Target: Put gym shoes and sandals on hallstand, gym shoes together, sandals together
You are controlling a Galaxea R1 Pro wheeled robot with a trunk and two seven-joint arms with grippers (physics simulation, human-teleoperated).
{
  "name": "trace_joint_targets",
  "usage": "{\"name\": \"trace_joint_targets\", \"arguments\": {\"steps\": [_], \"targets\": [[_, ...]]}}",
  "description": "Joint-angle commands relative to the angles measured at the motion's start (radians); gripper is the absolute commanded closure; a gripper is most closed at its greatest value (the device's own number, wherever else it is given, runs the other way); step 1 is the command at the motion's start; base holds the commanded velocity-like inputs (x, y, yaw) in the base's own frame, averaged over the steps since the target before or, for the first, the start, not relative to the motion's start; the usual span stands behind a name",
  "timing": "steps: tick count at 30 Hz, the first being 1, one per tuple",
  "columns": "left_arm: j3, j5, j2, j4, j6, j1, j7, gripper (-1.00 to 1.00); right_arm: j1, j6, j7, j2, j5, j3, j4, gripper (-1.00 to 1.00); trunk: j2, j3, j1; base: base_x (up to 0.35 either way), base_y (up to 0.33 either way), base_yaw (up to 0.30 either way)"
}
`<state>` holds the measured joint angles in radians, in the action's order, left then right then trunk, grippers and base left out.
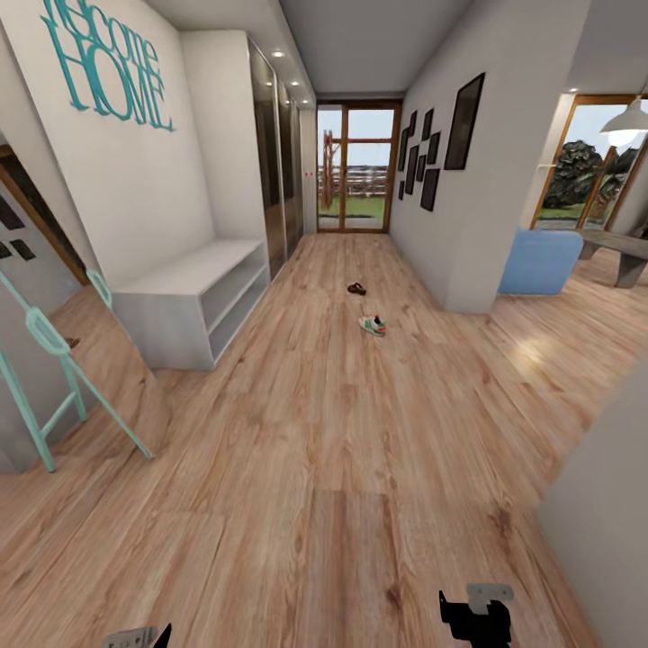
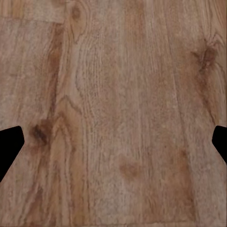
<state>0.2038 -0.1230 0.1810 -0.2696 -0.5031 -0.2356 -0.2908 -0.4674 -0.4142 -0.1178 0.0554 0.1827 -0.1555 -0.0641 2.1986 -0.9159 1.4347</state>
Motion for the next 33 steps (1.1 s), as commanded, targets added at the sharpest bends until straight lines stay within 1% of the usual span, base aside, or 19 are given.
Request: {"name": "trace_joint_targets", "arguments": {"steps": [1, 33], "targets": [[0.002, -0.010, 0.000, 0.001, 0.000, -0.001, -0.010, -1.00, -0.001, -0.003, -0.004, 0.000, 0.011, -0.007, 0.001, -1.00, 0.000, -0.001, 0.000, 0.337, 0.000, 0.000], [0.002, -0.010, 0.000, 0.001, 0.000, -0.001, -0.010, -1.00, 0.000, -0.003, -0.003, 0.000, 0.011, -0.006, 0.001, -1.00, 0.000, -0.001, 0.000, 0.337, 0.000, 0.000]]}}
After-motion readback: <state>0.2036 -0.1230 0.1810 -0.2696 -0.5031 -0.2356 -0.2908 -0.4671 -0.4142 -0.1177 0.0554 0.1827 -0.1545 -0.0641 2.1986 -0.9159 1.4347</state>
